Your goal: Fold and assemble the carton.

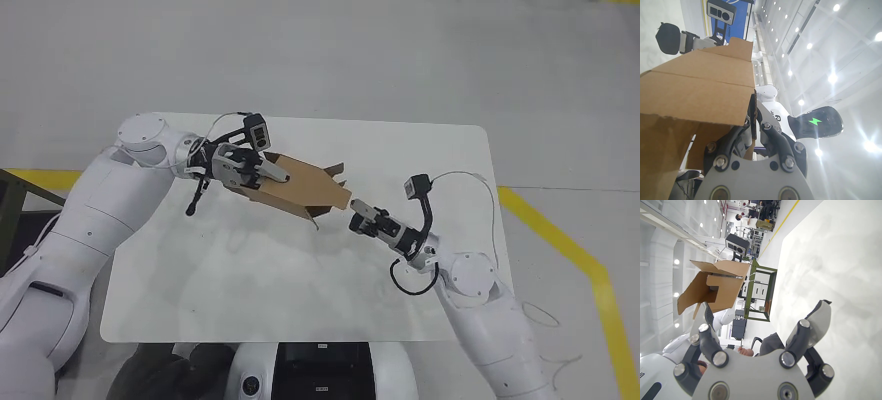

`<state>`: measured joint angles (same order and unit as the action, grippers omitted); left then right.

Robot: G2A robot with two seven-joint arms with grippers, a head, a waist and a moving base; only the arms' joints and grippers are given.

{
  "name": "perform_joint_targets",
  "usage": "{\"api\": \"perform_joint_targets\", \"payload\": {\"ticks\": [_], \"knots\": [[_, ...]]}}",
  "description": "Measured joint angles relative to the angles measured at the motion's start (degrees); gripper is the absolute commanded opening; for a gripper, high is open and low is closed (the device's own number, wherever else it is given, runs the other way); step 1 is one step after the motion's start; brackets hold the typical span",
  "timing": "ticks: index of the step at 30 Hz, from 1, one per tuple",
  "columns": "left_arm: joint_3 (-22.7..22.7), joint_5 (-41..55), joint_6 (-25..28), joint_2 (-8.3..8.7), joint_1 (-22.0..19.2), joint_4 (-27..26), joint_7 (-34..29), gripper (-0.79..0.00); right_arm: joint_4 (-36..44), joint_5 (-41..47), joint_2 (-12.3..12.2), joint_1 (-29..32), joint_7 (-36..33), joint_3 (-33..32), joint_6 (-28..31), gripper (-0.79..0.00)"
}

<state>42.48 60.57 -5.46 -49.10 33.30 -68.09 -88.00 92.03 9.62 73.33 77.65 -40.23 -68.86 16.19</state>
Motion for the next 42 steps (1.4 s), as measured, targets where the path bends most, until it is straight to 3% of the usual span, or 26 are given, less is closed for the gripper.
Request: {"api": "perform_joint_targets", "payload": {"ticks": [17, 42], "knots": [[-0.18, 0.61, -2.04, -1.13, 1.06, -1.91, 0.00, -0.785, -2.00, -0.32, 0.83, -3.78, 1.33, 6.27, -1.95, 0.000], [-1.22, 2.65, -2.98, -2.24, 0.07, -0.54, 0.00, -0.785, -0.57, -1.83, 0.92, -4.66, 3.52, 8.80, -3.15, 0.000]]}}
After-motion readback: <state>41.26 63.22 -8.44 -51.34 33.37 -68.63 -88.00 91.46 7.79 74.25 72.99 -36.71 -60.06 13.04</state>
